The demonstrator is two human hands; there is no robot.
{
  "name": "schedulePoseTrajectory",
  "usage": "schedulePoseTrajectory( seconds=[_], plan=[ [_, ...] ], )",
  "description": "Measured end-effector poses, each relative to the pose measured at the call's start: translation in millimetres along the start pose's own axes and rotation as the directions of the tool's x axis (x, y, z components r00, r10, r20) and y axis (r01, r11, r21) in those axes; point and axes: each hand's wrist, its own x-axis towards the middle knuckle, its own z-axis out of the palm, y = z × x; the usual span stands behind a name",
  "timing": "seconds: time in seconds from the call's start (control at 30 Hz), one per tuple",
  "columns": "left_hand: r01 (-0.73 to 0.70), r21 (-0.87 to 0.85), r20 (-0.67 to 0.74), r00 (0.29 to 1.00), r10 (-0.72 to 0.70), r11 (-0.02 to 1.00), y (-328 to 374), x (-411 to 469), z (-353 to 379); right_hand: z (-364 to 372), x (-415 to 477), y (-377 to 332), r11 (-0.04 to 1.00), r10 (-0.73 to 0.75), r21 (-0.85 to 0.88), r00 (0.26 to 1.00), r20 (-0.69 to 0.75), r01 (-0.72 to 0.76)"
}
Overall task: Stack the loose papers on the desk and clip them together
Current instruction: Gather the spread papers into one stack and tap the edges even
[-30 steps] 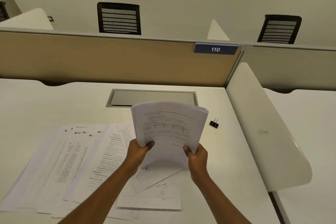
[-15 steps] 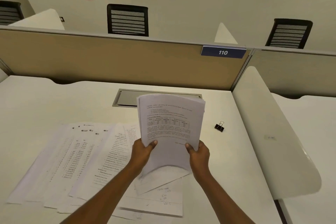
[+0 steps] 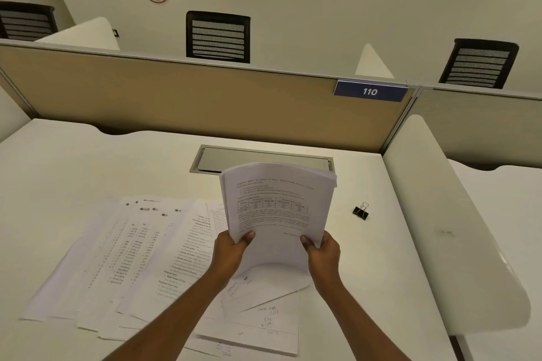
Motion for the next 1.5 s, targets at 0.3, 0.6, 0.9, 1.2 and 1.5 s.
schedulePoseTrajectory(
  seconds=[0.3, 0.6, 0.9, 1.2, 1.5],
  plan=[
    [-0.031, 0.101, -0.012, 0.999, 0.033, 0.994, 1.2, 5.1, -9.6, 5.1, 10.8, -22.8, 0.969, 0.008, -0.245, 0.999, 0.049, 0.004],
    [0.087, 0.404, -0.127, 0.991, -0.038, 0.911, -35.8, 10.2, -8.5, 18.9, 22.5, -0.9, 0.772, 0.139, -0.635, 0.977, 0.162, -0.005],
    [0.227, 0.797, -0.264, 0.964, -0.014, 0.560, -45.2, 21.4, -5.0, 40.1, 33.4, 12.9, 0.479, 0.203, -0.877, 0.967, 0.154, 0.039],
    [0.280, 0.633, -0.310, 0.946, -0.095, 0.722, -52.3, 34.6, -3.3, 38.6, 32.6, 20.4, 0.506, 0.190, -0.861, 0.967, 0.169, 0.051],
    [0.280, 0.049, -0.317, 0.915, -0.251, 0.959, -45.6, 44.3, -12.0, 43.7, 24.0, 17.3, 0.525, 0.208, -0.851, 0.969, 0.132, 0.003]
  ],
)
